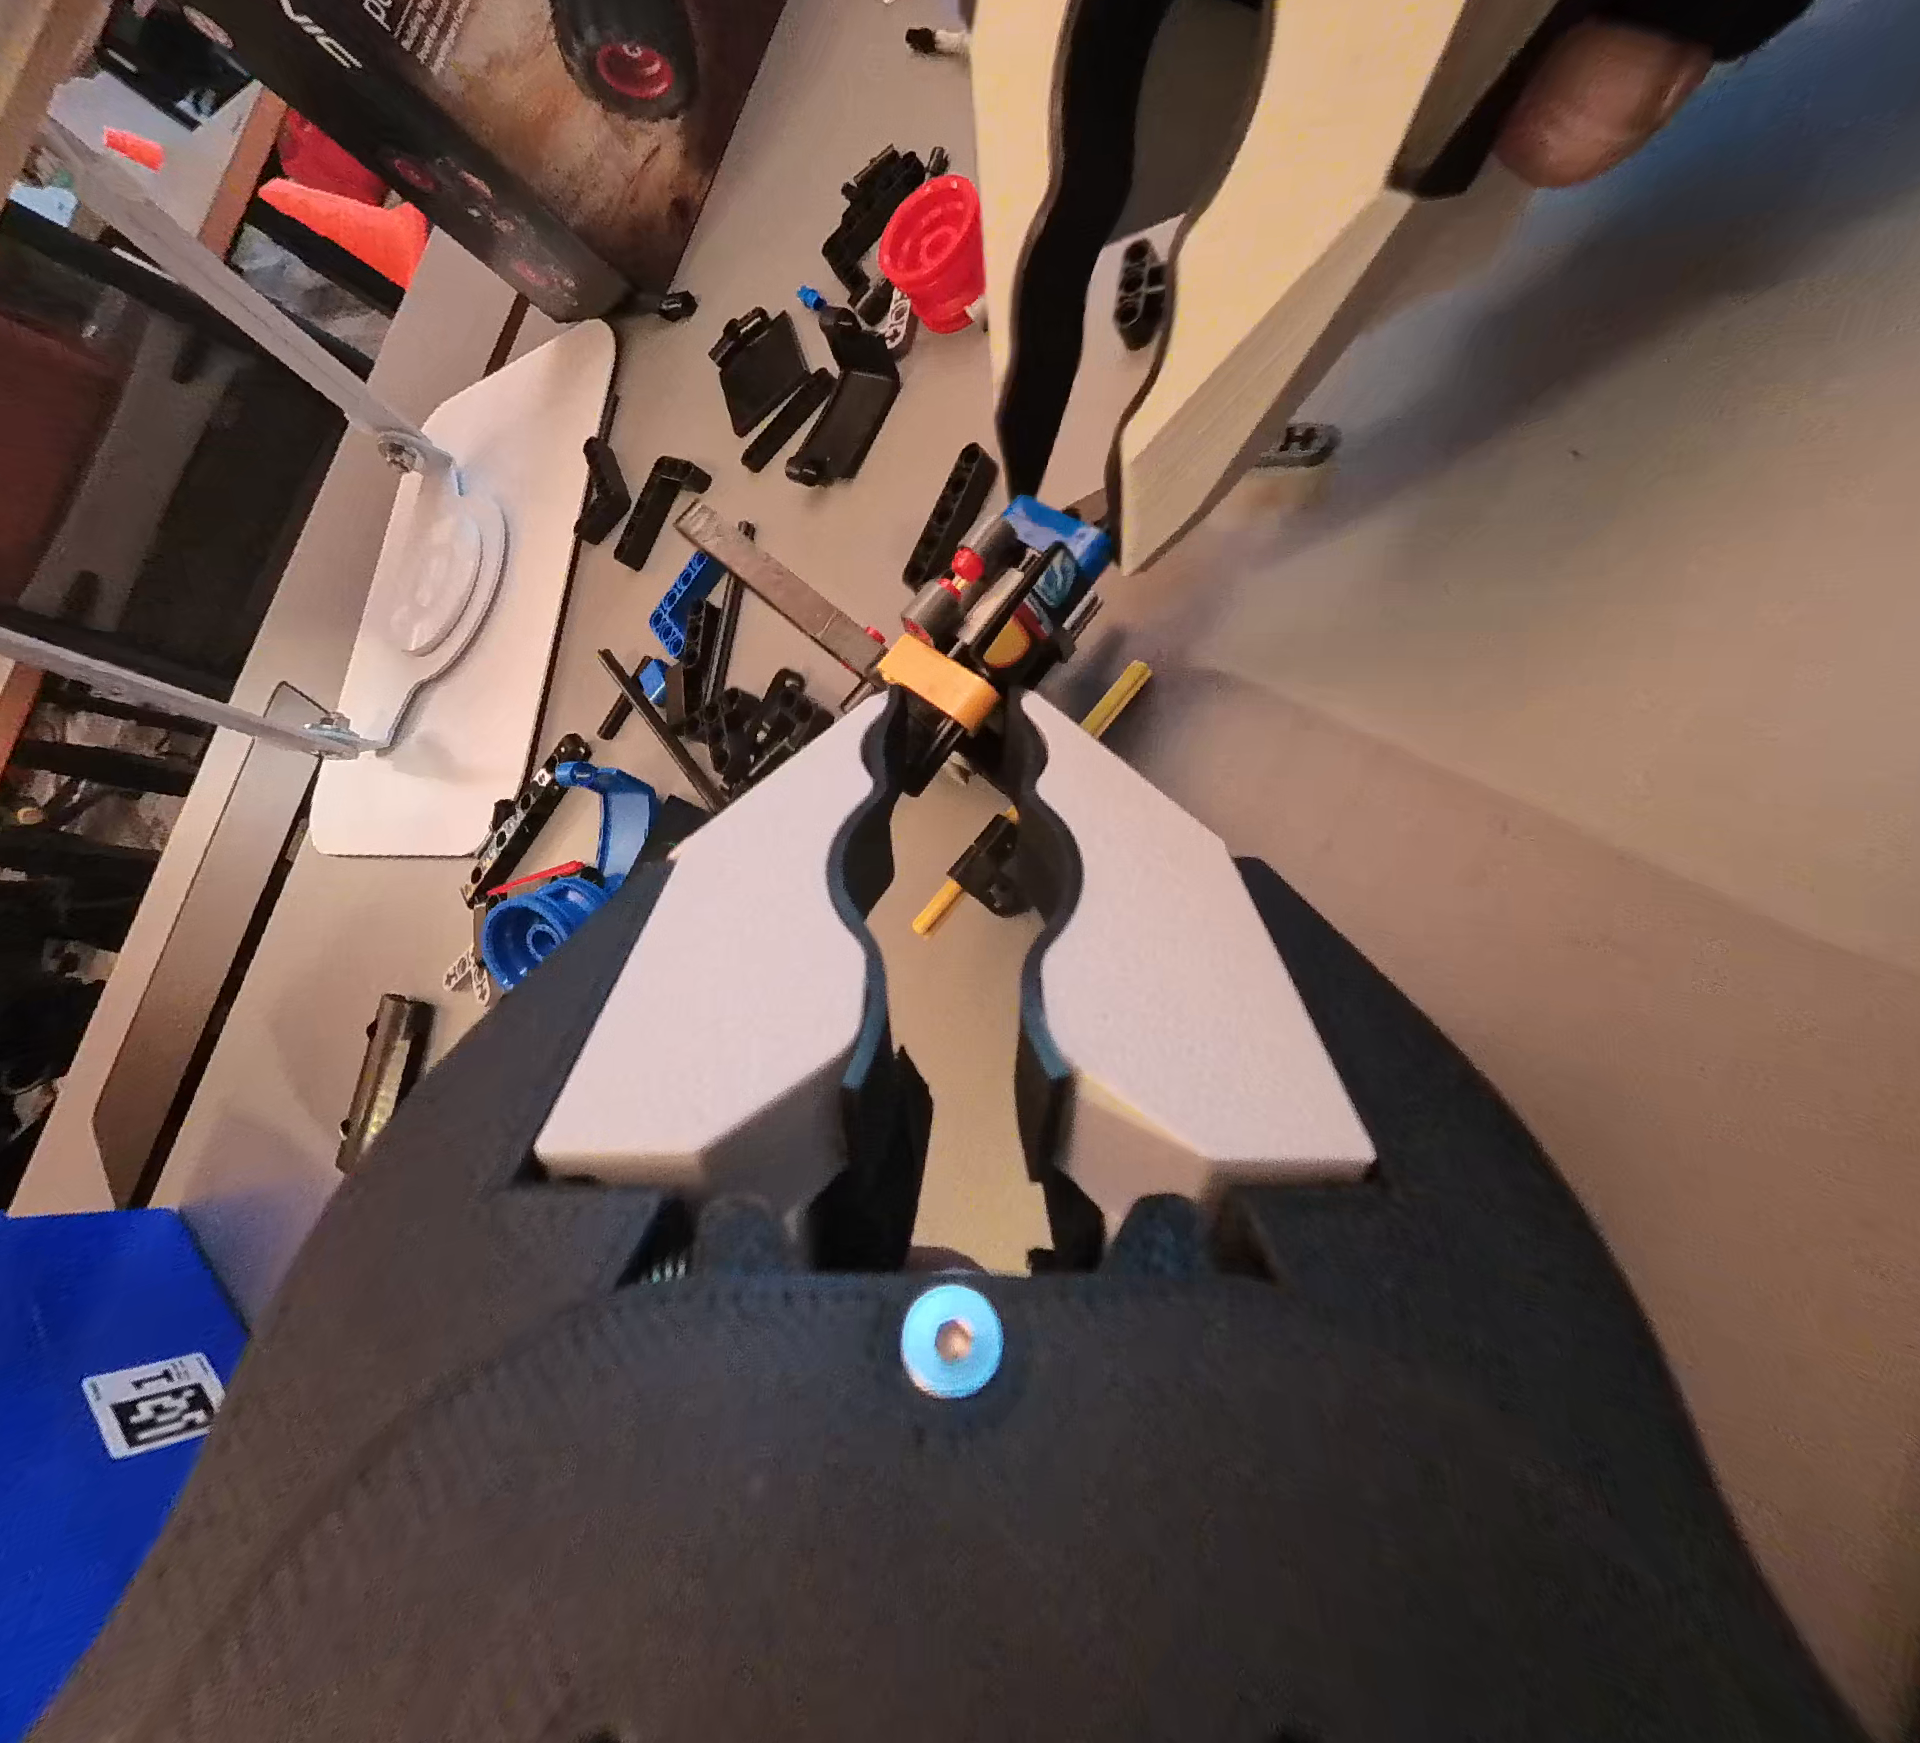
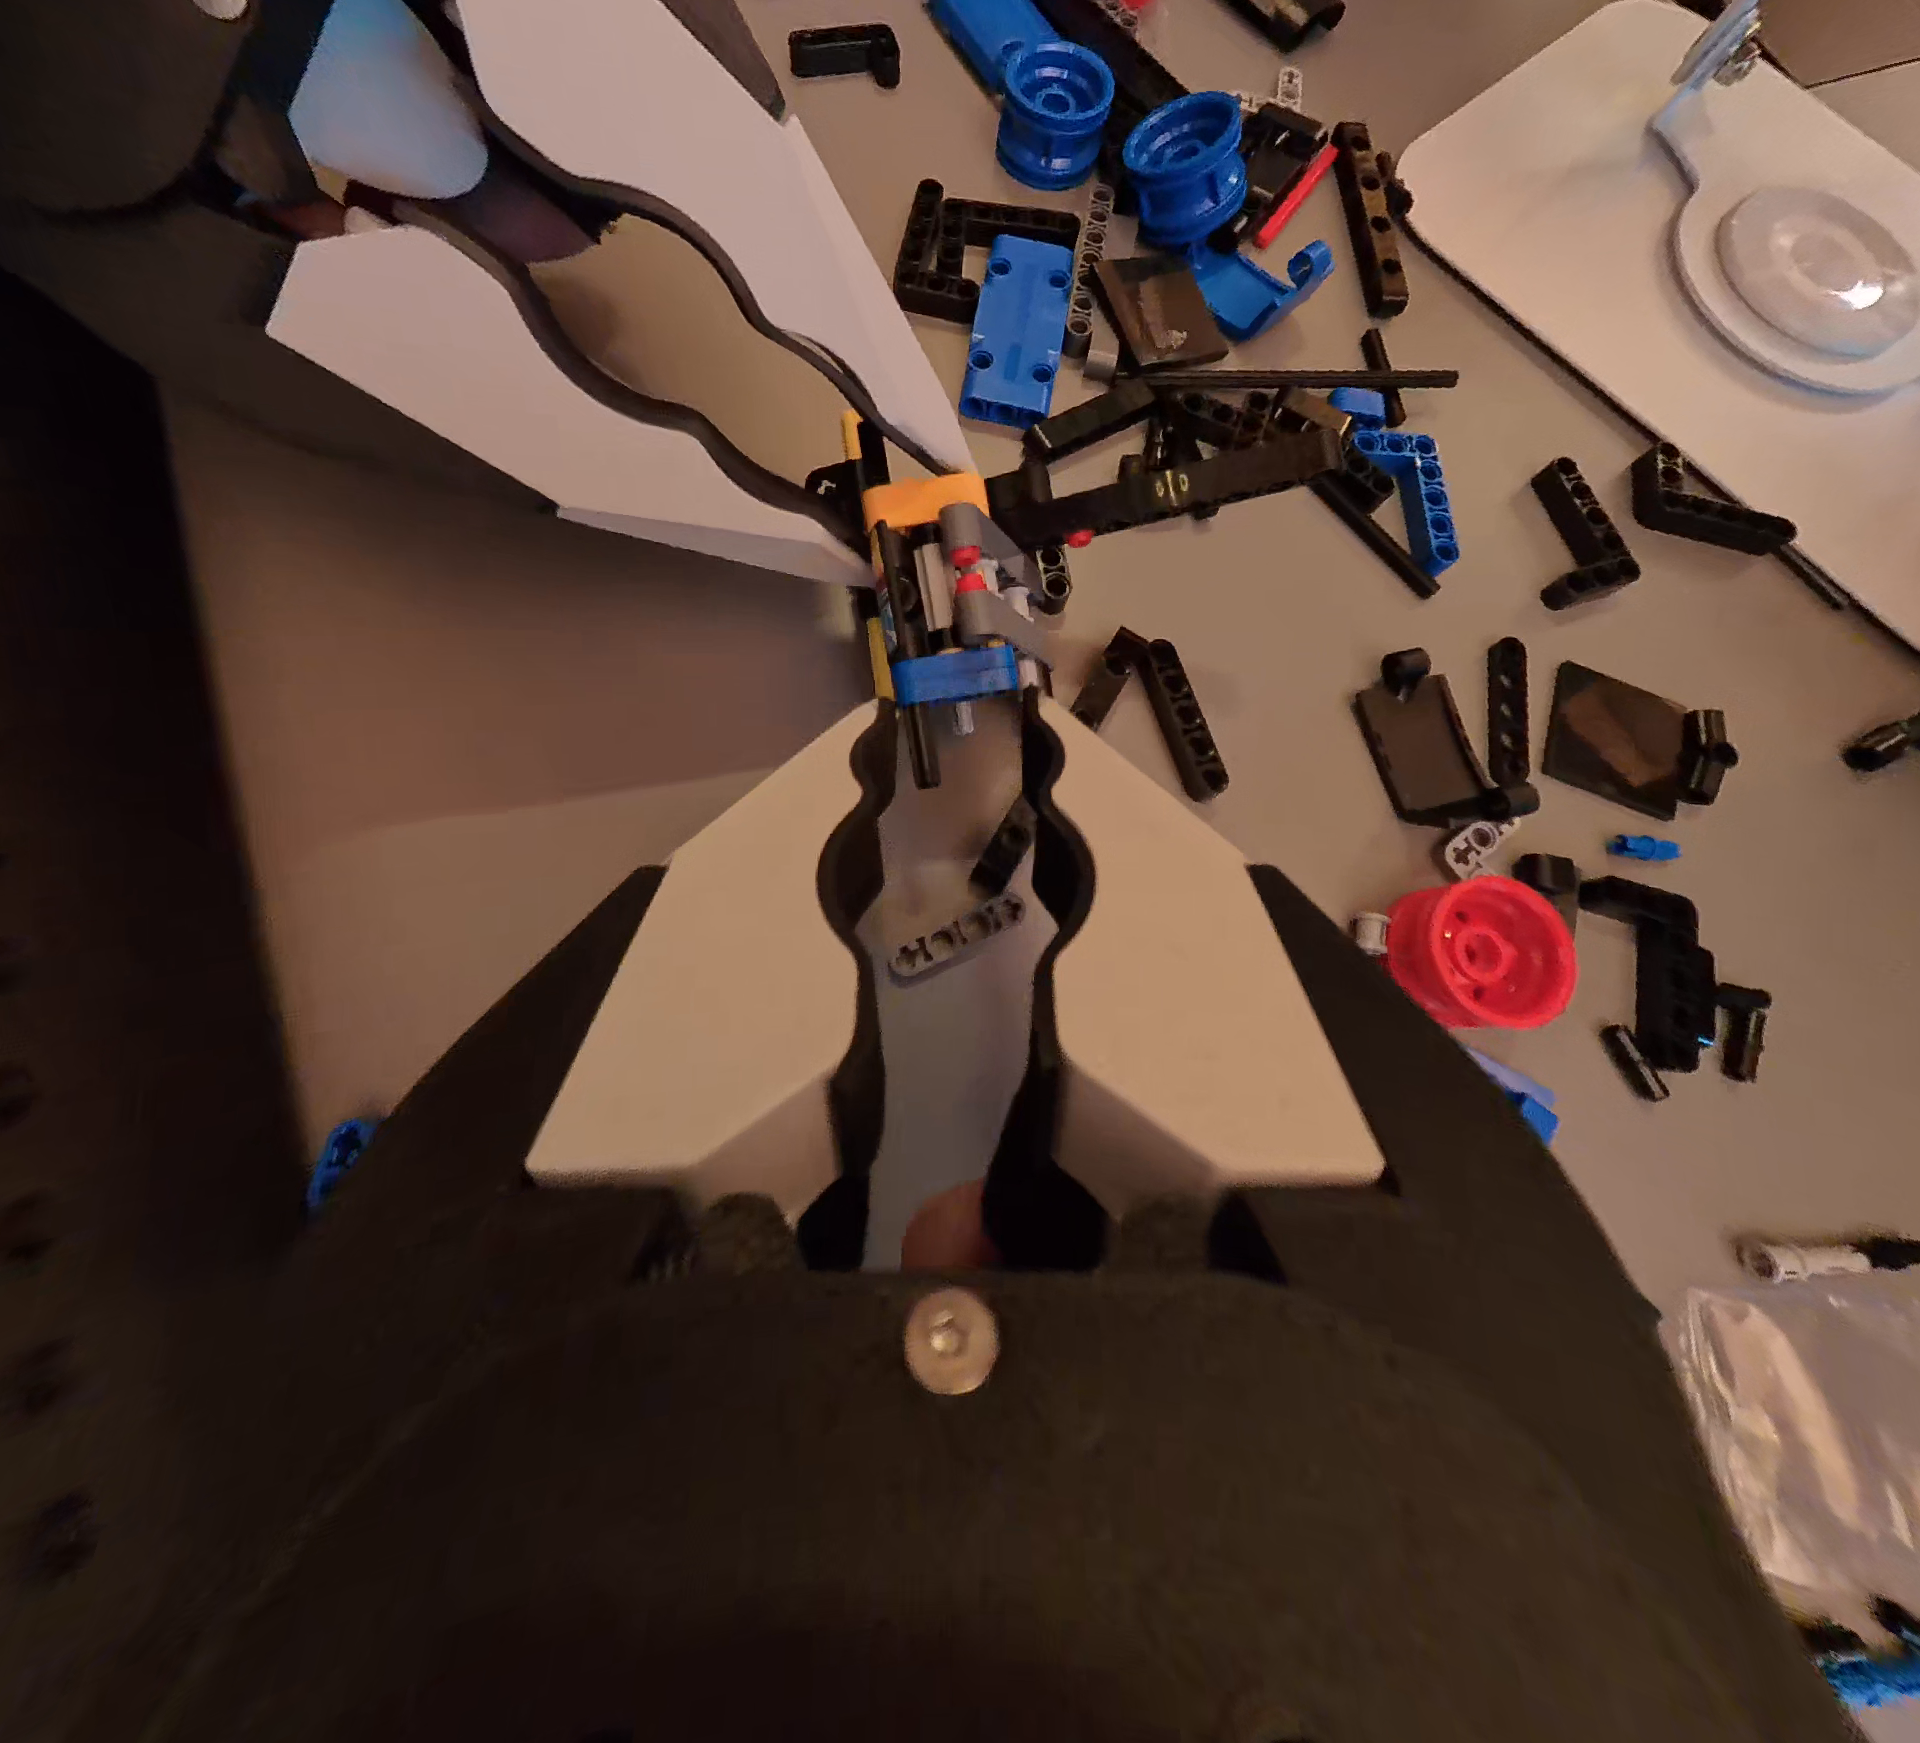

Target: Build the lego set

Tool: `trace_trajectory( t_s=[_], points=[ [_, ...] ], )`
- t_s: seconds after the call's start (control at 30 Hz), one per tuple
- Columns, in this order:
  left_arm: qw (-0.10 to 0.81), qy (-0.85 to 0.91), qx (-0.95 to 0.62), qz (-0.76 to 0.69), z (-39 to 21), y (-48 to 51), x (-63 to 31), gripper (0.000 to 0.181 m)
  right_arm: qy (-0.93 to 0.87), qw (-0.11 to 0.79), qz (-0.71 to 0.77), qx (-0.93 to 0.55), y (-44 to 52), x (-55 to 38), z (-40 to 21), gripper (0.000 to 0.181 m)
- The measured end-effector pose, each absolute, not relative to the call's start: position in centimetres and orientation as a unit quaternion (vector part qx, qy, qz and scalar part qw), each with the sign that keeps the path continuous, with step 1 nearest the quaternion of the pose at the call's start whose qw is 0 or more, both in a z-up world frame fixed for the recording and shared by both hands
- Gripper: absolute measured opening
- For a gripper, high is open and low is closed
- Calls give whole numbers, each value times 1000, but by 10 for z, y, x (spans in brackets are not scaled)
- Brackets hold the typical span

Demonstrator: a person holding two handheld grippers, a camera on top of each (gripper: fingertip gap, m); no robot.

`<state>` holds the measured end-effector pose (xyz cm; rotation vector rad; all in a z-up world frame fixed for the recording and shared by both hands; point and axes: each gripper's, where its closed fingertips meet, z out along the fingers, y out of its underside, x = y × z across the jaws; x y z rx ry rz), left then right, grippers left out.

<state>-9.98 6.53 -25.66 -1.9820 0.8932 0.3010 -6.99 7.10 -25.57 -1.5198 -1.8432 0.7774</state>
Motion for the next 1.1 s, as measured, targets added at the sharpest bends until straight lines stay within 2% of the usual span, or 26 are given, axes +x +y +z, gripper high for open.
trace_trajectory(
  t_s=[0.67, 1.1],
  points=[
    [449, 371, -798, 153, -257, 69, -99, 12, -691, 312, 278, -590, 74, -69, -257, 12],
    [452, 401, -781, 160, -256, 67, -95, 9, -723, 321, 276, -546, 71, -70, -257, 9]
  ],
)
